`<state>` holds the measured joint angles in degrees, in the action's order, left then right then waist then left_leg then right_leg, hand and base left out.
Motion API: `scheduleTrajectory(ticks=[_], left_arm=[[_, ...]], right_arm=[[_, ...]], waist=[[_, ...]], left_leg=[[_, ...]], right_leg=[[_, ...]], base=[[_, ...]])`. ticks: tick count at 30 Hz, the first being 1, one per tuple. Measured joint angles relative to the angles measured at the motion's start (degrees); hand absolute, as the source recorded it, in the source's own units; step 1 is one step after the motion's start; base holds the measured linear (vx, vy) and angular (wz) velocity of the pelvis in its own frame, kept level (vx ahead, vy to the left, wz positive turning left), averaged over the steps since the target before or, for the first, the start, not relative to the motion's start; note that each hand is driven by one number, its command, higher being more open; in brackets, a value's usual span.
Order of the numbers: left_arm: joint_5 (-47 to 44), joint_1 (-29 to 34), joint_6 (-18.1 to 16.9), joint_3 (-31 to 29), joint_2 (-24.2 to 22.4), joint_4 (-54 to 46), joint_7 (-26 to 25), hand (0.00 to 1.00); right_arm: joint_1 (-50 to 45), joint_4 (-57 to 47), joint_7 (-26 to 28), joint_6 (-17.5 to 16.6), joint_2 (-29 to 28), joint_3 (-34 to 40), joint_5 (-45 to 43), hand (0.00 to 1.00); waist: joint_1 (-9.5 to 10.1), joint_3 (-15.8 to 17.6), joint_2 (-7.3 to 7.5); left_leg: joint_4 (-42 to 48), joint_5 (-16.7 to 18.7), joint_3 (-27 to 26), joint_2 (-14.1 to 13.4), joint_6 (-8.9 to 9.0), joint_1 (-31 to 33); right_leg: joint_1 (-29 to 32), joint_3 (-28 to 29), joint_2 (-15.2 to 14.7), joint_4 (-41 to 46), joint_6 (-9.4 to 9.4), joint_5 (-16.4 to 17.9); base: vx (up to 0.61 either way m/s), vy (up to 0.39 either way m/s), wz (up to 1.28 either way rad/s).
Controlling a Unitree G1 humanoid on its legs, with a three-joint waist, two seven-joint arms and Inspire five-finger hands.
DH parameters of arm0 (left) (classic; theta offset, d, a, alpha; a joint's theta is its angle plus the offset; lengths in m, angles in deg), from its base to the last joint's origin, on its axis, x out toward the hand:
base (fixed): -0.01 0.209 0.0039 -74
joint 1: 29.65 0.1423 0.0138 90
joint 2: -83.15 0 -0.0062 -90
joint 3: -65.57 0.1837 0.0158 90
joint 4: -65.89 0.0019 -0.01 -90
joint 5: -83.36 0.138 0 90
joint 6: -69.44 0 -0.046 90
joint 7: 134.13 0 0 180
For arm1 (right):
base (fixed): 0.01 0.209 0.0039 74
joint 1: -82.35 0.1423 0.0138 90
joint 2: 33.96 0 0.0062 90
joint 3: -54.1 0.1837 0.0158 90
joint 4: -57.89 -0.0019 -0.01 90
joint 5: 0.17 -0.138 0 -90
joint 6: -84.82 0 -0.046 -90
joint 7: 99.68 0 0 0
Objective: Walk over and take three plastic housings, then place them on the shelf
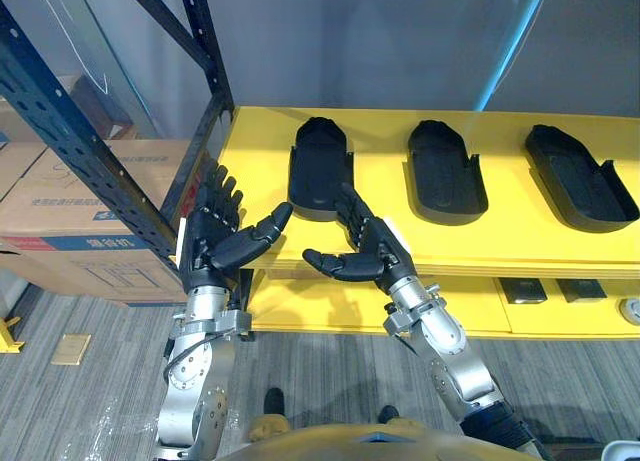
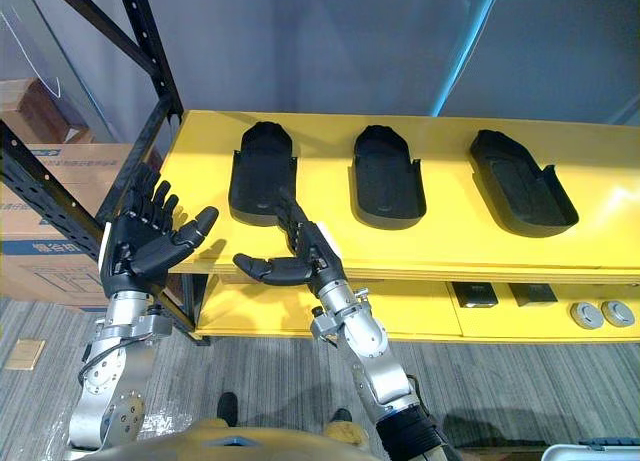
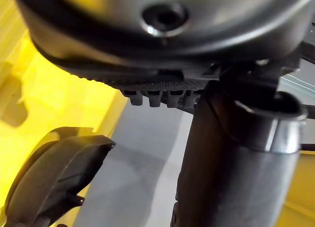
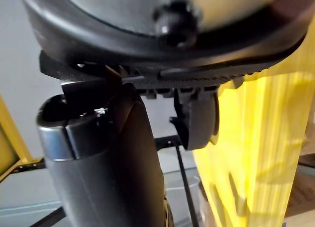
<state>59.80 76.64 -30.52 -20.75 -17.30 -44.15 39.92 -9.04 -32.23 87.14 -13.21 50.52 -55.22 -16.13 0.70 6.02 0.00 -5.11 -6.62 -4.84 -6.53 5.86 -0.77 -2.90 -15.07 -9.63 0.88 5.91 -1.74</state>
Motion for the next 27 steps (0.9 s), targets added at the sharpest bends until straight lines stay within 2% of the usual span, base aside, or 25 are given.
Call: scheduleTrajectory(ticks=[9, 14, 20, 22, 23, 26, 27], left_arm=[[0.02, 0.18, 0.0, 0.02, 0.01, 0.0, 0.02, 1.0], [2.33, 0.36, -0.11, -0.07, 0.01, 0.0, 0.05, 1.0], [2.45, 1.46, -1.57, -1.46, 0.0, 0.0, 1.21, 1.0], [2.49, 1.55, -2.77, -2.48, 0.01, -0.01, 1.24, 1.0], [2.45, 1.59, -4.75, -3.22, 0.01, -0.04, 2.13, 1.0], [2.19, 1.58, -8.03, -4.09, 0.11, -1.05, 6.49, 1.0], [1.03, 1.59, -8.81, -3.78, 0.1, -2.19, 9.39, 1.0]], right_arm=[[0.0, 0.0, -3.41, -0.66, -0.02, 0.05, 4.45, 1.0], [-0.23, -3.35, -5.18, -3.79, -0.1, 3.07, 6.53, 1.0], [-2.94, -17.1, -3.52, -9.25, -0.21, 11.36, 4.33, 1.0], [-4.36, -18.84, -3.3, -9.85, -0.21, 13.61, 3.79, 1.0], [-5.73, -19.43, -3.39, -9.88, -0.23, 15.06, 3.8, 1.0], [-9.56, -19.45, -4.35, -9.03, -0.44, 17.97, 3.89, 1.0], [-11.43, -19.45, -5.11, -7.99, -0.94, 19.44, 4.01, 1.0]], waist=[[0.64, 0.06, 0.12], [0.62, 0.07, 0.16], [0.4, -0.21, 0.44], [0.19, -0.44, 0.58], [-0.31, -0.54, 0.73], [-1.18, -1.09, 0.85], [-1.28, -1.31, 0.88]], left_leg=[[-0.01, 0.01, -0.01, -0.01, 0.0, -0.26], [0.0, 0.04, -0.22, -0.05, 0.03, -0.31], [0.0, 0.66, -2.29, -0.29, 0.25, -1.92], [0.0, 1.13, -3.29, -0.41, 0.28, -2.35], [0.0, 1.52, -3.64, -0.42, 0.54, -2.52], [0.0, 1.99, -4.63, -0.44, 0.64, -2.69], [0.0, 2.14, -5.25, -0.5, 0.68, -2.81]], right_leg=[[-0.31, 0.0, 0.0, -0.03, 0.0, 0.01], [-0.31, 0.17, 0.05, -0.16, 0.23, -0.16], [-0.64, 2.19, 0.22, -0.27, 0.3, -0.25], [-0.66, 3.09, 0.35, -0.54, 0.39, -0.32], [-0.68, 3.53, 0.41, -0.85, 0.45, -0.41], [-0.34, 4.54, 0.46, -1.03, 0.43, -0.43], [-0.08, 5.13, 0.52, -1.03, 0.44, -0.45]], base=[[0.0, 0.0, 0.0], [0.0, 0.0, -0.02], [0.0, -0.003, -0.17], [-0.01, -0.002, -0.25], [0.0, 0.0, -0.17], [0.01, 0.004, -0.18], [0.02, 0.005, -0.19]])
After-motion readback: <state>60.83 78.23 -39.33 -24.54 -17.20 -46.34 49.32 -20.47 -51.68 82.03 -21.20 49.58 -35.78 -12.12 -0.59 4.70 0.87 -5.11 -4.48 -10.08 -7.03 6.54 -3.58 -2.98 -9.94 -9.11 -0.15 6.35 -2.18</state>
